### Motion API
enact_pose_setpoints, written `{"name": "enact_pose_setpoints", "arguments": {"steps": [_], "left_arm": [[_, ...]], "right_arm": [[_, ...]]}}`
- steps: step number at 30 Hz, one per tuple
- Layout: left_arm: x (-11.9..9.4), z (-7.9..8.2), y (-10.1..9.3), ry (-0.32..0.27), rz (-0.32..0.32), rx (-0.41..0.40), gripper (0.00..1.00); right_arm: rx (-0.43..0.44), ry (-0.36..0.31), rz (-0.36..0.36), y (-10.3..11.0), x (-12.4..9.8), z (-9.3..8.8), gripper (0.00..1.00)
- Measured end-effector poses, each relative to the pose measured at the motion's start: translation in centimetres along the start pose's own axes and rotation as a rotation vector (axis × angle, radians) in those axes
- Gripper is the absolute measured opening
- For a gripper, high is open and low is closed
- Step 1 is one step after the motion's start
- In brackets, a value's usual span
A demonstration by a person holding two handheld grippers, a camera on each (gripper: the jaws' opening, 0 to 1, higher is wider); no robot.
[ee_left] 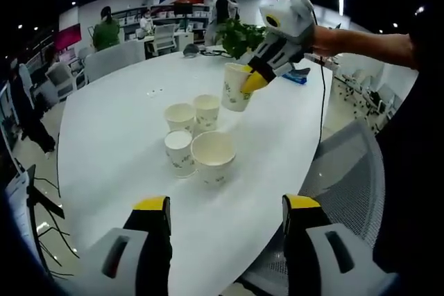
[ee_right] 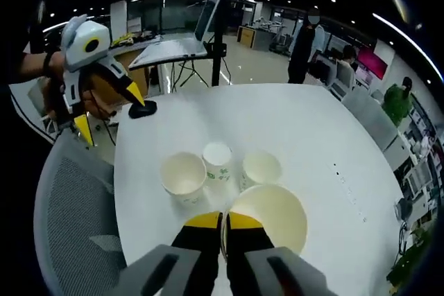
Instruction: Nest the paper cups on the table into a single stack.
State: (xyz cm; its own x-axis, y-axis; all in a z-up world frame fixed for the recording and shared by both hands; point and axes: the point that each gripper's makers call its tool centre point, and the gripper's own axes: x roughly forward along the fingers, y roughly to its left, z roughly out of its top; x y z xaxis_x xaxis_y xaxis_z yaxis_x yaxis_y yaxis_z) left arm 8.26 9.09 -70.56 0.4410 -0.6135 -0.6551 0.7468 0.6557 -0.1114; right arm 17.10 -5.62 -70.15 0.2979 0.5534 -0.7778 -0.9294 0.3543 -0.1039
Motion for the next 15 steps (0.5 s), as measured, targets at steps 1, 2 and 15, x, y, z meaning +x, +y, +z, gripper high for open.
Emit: {"name": "enact_pose_setpoints", "arguments": {"steps": [1, 2, 15], "left_arm": [[0.0, 0.0, -0.1, 0.000, -0.001, -0.001, 0.64], [0.0, 0.0, -0.1, 0.000, 0.000, -0.002, 0.64], [0.2, -0.3, 0.1, -0.003, -0.009, -0.009, 0.64]], "right_arm": [[-0.004, -0.002, 0.003, 0.2, 0.1, 0.2, 0.00], [-0.010, -0.002, 0.007, 0.2, 0.2, 0.2, 0.00], [-0.085, -0.017, 0.065, 2.5, 1.4, 3.3, 0.00]]}}
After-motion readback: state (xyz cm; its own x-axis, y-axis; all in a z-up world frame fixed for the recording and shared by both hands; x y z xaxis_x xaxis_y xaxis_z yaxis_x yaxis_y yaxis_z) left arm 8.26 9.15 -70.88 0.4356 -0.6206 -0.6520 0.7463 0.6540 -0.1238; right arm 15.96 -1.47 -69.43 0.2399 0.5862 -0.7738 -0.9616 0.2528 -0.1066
